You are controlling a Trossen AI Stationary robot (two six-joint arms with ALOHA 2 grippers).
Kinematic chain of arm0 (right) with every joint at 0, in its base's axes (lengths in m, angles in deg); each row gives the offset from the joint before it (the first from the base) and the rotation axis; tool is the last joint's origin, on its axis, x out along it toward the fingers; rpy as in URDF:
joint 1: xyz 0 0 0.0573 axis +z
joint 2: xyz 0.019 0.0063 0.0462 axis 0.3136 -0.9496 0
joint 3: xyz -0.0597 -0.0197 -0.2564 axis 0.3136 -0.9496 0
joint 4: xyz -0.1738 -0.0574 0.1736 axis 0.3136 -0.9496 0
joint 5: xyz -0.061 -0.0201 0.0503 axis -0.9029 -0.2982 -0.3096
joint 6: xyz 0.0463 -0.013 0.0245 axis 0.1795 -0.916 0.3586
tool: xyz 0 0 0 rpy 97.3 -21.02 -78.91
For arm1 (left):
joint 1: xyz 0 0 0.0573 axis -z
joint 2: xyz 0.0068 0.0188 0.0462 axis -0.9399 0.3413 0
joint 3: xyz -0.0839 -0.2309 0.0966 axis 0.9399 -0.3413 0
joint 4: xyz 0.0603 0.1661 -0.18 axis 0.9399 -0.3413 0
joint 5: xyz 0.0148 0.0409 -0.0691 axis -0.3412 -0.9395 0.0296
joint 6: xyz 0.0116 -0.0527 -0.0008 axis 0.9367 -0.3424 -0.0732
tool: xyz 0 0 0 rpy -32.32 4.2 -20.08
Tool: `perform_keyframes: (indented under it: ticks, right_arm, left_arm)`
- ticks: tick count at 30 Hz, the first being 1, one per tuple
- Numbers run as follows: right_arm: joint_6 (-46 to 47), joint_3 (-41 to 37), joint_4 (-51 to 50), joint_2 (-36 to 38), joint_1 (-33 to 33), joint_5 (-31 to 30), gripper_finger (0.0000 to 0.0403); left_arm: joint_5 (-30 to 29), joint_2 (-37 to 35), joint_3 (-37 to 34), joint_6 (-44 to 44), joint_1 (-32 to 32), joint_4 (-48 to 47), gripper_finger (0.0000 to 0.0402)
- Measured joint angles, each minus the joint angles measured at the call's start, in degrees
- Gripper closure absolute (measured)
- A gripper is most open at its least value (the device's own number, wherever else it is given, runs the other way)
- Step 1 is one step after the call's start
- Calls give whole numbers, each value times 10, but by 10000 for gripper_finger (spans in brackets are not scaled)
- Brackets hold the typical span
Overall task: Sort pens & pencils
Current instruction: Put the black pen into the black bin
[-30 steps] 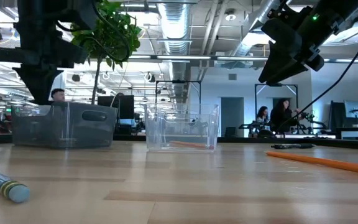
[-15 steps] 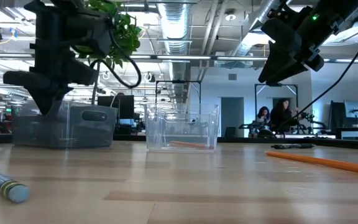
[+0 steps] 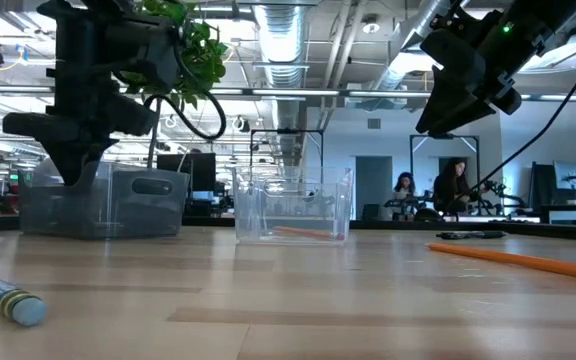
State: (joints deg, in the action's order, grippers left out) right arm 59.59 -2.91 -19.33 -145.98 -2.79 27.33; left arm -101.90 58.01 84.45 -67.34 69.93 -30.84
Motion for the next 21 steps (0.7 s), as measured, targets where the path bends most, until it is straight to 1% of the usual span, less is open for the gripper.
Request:
perform_keyframes:
  ticks: [4, 6, 9, 10, 13, 15, 17, 21]
  right_arm:
    - [-2, 0, -3, 0, -10, 0, 217]
    - [-8, 0, -3, 0, -15, 0, 217]
    - [10, 0, -3, 0, -28, 12, 217]
    - [19, 0, -5, 1, -37, 31, 217]
    - [60, 0, -31, 9, -81, 128, 217]
    - [78, 0, -61, 9, -111, 179, 217]
    - [92, 0, -93, 9, -138, 196, 217]
    - [91, 0, -125, 9, -184, 202, 217]
  left_arm:
    - [-7, -43, 0, -17, 11, 20, 327]
    - [-7, -76, 0, -23, 18, 49, 327]
    - [-8, -134, 0, -30, 31, 98, 327]
    - [-8, -154, 0, -32, 36, 110, 327]
    - [-8, -209, 0, -36, 49, 144, 326]
    - [-12, -243, 0, -36, 58, 156, 326]
    - [-13, -269, 0, -33, 65, 159, 326]
    - [-28, -311, 0, -22, 77, 156, 326]
